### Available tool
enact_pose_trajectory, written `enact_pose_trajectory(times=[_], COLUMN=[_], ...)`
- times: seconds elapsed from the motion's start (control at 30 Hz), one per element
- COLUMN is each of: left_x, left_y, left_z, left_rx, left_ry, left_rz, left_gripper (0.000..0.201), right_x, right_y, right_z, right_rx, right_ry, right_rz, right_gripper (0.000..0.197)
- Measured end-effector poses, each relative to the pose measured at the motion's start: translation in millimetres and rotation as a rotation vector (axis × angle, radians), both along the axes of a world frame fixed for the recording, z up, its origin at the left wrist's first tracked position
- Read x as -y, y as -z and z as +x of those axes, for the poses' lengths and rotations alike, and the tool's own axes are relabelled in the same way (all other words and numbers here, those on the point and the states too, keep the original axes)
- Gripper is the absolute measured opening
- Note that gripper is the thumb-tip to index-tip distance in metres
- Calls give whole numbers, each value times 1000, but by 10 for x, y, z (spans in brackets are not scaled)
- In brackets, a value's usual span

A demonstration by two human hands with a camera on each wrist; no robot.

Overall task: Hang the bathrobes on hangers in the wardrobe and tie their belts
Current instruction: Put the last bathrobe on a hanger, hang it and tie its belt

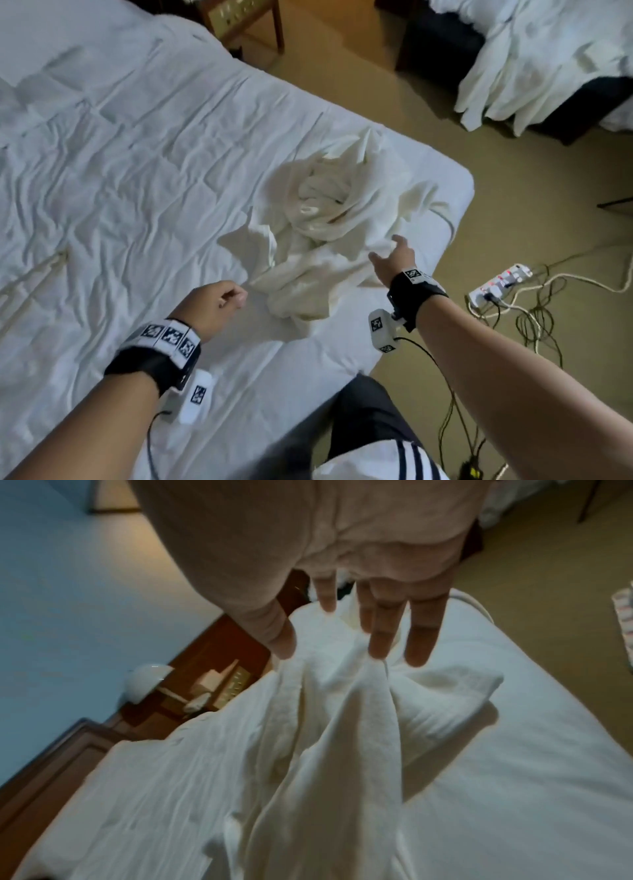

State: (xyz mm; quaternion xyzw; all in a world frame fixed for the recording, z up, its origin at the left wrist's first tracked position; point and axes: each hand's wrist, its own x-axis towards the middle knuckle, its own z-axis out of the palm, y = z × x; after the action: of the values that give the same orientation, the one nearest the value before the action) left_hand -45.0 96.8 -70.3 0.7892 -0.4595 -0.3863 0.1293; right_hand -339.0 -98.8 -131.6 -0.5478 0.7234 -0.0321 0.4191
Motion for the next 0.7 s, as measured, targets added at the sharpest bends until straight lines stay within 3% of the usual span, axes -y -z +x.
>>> enact_pose_trajectory(times=[0.07,0.1,0.2,0.33,0.43,0.5,0.53,0.6,0.7], left_x=[196,294,543,840,1035,1102,1066,846,268], left_y=[31,30,83,309,516,597,634,670,706], left_z=[71,96,199,284,196,101,71,64,103], left_rx=[25,37,47,-27,-175,-300,-313,-265,-203], left_ry=[-31,-53,-113,-177,-364,-547,-629,-740,-848], left_rz=[44,66,75,41,-29,29,93,183,155], left_gripper=[12,12,11,7,48,83,89,71,43], right_x=[447,637,1042,1102,528,-4,-233,-565,-870], right_y=[88,143,206,378,205,111,80,65,11], right_z=[55,69,305,962,1388,1493,1487,1439,1404], right_rx=[4,31,82,121,232,286,301,316,331], right_ry=[191,270,251,-34,-361,-672,-816,-993,-1072], right_rz=[124,204,294,130,145,256,323,377,365], right_gripper=[97,96,58,46,39,42,44,42,39])
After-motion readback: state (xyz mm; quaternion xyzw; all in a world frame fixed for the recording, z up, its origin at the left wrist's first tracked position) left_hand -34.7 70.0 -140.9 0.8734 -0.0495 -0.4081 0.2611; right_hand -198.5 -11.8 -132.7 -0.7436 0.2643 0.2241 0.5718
